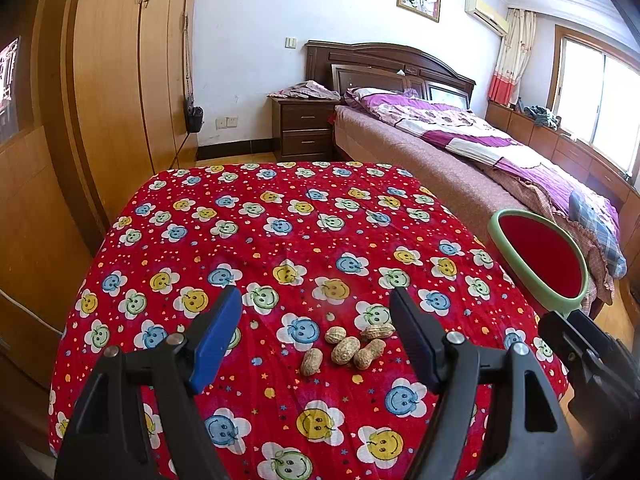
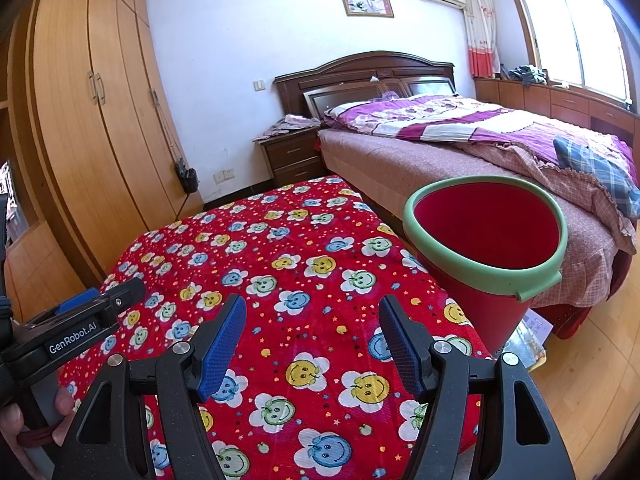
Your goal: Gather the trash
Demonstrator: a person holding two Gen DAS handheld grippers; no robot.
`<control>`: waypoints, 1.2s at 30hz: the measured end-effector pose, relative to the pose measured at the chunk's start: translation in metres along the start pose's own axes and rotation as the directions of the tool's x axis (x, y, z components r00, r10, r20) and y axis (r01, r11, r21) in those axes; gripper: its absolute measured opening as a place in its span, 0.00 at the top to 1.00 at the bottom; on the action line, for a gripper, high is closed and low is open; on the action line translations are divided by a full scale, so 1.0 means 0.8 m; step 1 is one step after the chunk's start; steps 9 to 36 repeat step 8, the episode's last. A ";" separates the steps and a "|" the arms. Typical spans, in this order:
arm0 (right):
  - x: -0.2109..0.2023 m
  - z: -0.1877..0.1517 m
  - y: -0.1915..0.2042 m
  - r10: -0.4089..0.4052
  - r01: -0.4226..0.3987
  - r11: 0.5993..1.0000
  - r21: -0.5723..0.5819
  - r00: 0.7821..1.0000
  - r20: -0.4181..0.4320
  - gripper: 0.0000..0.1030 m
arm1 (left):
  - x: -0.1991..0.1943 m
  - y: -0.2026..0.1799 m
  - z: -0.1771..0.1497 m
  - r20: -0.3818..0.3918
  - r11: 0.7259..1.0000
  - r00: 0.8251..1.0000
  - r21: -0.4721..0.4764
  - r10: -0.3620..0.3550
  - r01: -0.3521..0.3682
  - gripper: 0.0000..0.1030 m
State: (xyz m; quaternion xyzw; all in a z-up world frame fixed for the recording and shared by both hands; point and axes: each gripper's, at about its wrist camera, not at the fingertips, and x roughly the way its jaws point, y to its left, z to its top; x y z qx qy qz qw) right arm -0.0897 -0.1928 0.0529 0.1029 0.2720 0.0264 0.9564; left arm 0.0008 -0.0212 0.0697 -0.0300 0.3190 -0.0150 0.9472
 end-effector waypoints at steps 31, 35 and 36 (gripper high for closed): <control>0.000 0.000 0.000 0.000 0.000 1.000 0.000 1.000 -0.001 0.32 | 0.000 0.000 0.000 -0.002 1.000 1.000 0.001 0.002 -0.002 0.26; 0.000 0.000 0.000 0.000 0.000 1.000 0.000 1.000 -0.001 0.32 | 0.000 0.000 0.000 -0.002 1.000 1.000 0.001 0.002 -0.002 0.26; 0.000 0.000 0.000 0.000 0.000 1.000 0.000 1.000 -0.001 0.32 | 0.000 0.000 0.000 -0.002 1.000 1.000 0.001 0.002 -0.002 0.26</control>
